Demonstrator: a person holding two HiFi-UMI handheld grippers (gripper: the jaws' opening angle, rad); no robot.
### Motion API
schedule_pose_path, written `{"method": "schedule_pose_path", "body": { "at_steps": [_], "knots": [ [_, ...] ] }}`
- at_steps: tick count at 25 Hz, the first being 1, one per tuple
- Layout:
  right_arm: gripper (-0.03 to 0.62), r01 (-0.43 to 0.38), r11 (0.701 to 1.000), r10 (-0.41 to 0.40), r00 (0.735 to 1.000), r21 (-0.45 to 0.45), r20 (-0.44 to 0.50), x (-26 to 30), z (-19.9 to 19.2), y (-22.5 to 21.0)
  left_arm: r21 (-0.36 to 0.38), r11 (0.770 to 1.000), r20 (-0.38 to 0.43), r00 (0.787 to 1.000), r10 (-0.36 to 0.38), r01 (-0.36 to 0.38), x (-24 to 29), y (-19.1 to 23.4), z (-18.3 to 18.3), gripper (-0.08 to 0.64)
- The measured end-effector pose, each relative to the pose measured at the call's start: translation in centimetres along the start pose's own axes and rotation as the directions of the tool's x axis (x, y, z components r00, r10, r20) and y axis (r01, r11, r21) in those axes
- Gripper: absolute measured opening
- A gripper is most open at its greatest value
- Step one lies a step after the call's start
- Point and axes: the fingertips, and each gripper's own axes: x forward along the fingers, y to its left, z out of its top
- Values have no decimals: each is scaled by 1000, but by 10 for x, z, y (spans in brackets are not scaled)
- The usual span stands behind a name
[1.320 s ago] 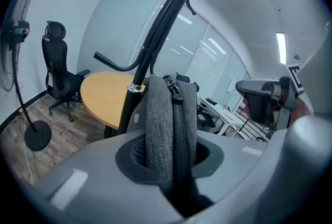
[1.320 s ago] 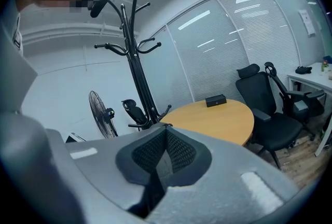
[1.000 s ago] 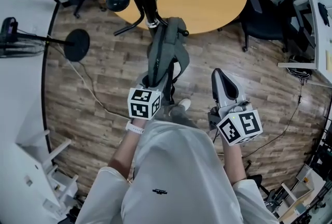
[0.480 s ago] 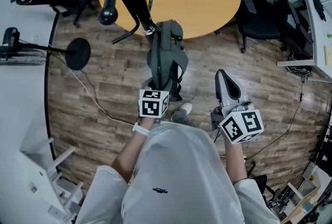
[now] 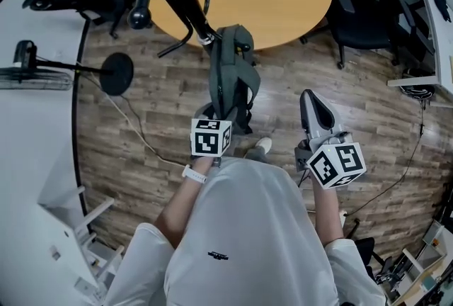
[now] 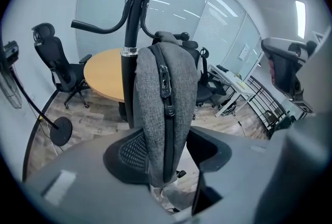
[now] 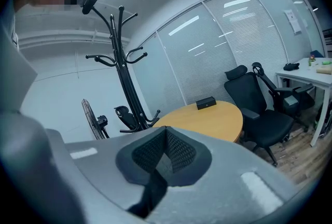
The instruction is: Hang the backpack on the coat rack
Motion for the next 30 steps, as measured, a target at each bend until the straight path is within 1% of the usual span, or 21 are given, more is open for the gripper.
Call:
{"method": "schedule_pose_path", "body": {
  "at_steps": [3,7,11,13,14,16,18,20,22,25,27,30],
  "knots": [
    [2,3,1000,-3,1000,5,1,-1,0,-2,-17,1000,3,1000,8,-8,-5,1,-1,241],
    [2,20,1000,-20,1000,5,8,-5,2,-8,-42,999,26,999,-23,25,-15,-2,-2,236],
    [2,34,999,-34,999,1,24,-6,8,-12,-29,999,58,998,-20,22,-31,-2,-1,195],
    [2,45,999,-45,998,4,35,-7,11,-15,-22,1000,65,998,-21,22,-35,-2,-1,192],
    [2,50,999,-51,998,6,40,-8,12,-16,-23,999,69,997,-22,23,-36,-1,-1,177],
    [2,58,998,-58,997,6,47,-10,14,-17,-31,999,82,996,-18,21,-39,1,1,98],
    [2,64,998,-64,997,-1,50,-11,16,-18,-21,1000,101,995,-8,10,-45,3,7,70],
    [2,72,997,-72,996,-7,53,-13,19,-20,5,1000,130,991,1,-2,-52,1,17,41],
    [2,76,997,-75,995,-12,59,-16,24,-21,24,1000,167,986,-1,-3,-61,-3,29,15],
    [1,65,997,-61,995,-34,83,-20,33,-17,29,999,227,973,-38,32,-74,-10,50,15],
    [0,56,996,-49,994,-70,94,-23,39,-13,39,998,267,961,-65,56,-82,-16,64,17],
    [0,53,991,-42,995,-126,95,-26,45,-9,65,995,329,940,-87,69,-96,-24,87,17]
  ]
}}
